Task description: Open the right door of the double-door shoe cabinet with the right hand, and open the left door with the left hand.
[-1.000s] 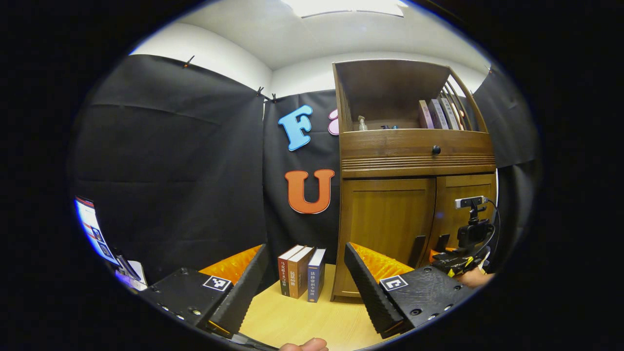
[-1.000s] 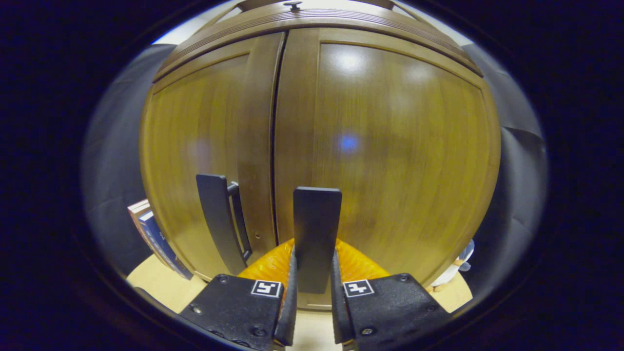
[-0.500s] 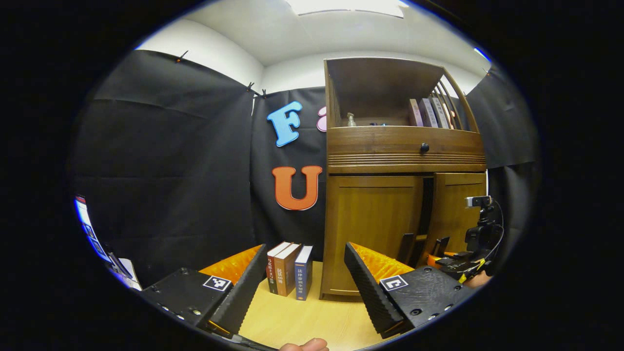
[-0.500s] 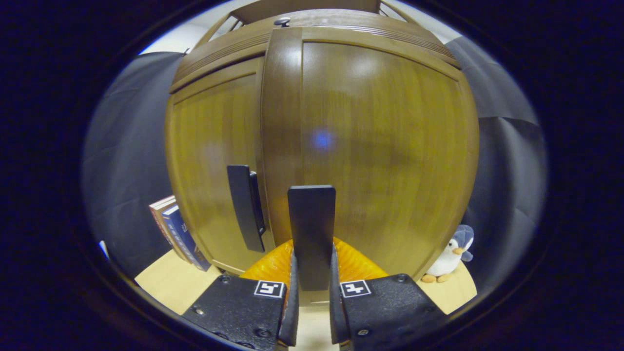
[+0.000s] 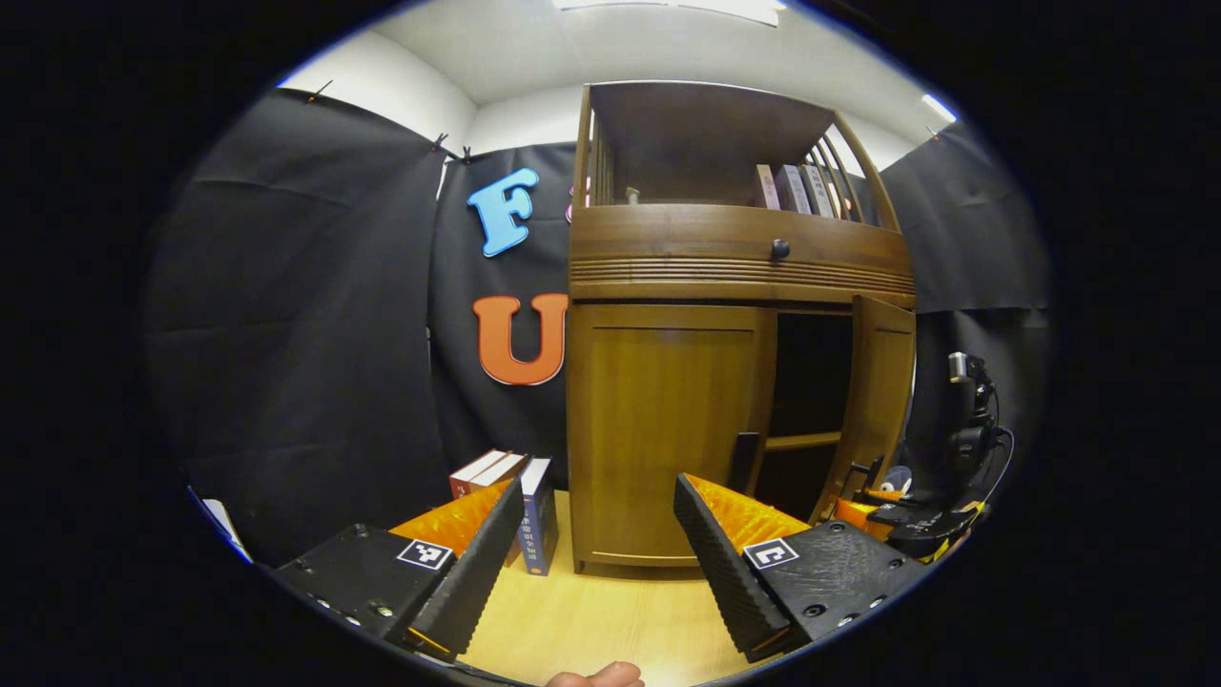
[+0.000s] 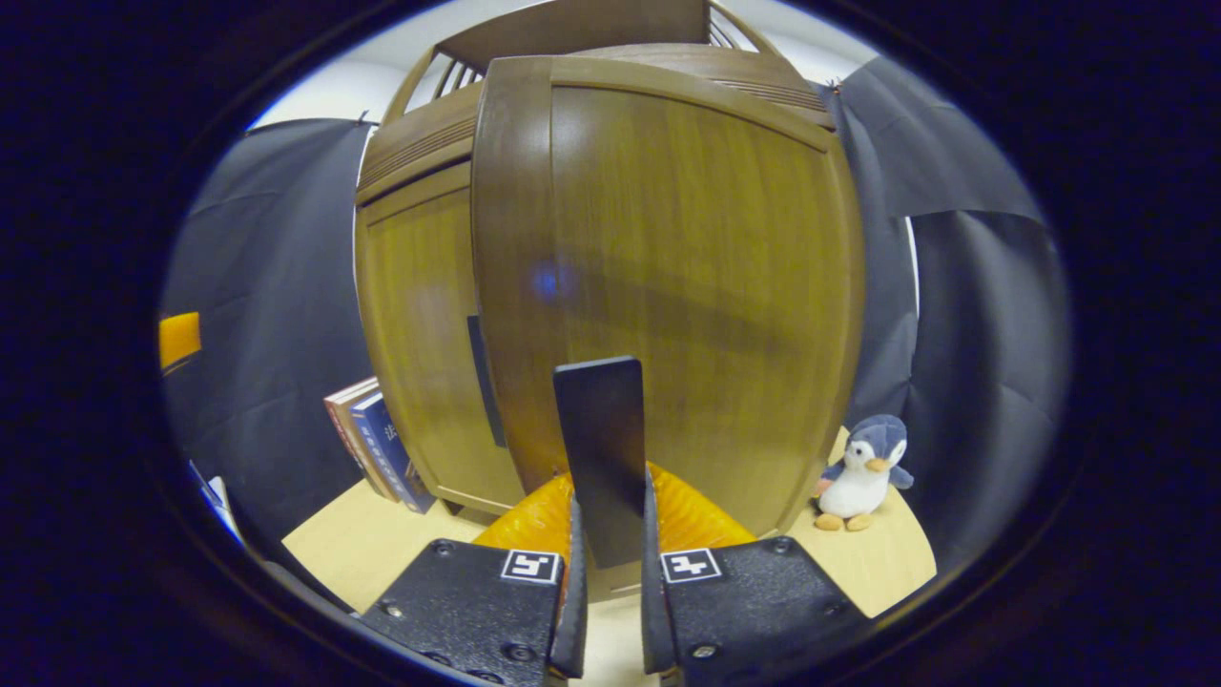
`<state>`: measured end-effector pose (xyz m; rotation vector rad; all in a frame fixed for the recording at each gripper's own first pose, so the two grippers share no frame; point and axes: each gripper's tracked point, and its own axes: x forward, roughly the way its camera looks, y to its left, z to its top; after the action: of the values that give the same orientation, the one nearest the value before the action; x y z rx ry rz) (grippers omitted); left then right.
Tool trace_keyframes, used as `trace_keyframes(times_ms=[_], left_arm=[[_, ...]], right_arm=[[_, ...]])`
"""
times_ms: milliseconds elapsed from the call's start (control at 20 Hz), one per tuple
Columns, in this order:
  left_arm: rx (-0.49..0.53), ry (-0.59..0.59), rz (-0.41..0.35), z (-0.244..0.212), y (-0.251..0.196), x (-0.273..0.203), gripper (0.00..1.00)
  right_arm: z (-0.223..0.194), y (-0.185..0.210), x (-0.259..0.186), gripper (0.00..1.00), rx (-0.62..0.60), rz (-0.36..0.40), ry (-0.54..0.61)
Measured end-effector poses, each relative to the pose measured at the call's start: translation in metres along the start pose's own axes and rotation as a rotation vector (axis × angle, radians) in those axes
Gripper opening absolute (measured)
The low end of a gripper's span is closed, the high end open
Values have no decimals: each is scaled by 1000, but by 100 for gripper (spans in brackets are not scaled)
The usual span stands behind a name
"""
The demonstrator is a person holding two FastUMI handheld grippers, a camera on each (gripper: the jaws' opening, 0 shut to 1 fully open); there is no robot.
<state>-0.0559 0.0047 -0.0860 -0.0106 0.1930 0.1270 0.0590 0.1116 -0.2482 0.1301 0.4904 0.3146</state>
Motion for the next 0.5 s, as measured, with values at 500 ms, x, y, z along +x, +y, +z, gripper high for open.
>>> trace_keyframes(times_ms=[500], left_arm=[[16,48,-123,-22,-50,38,95]], right_arm=[[-10,-50,-63,22,44,-53,-14]])
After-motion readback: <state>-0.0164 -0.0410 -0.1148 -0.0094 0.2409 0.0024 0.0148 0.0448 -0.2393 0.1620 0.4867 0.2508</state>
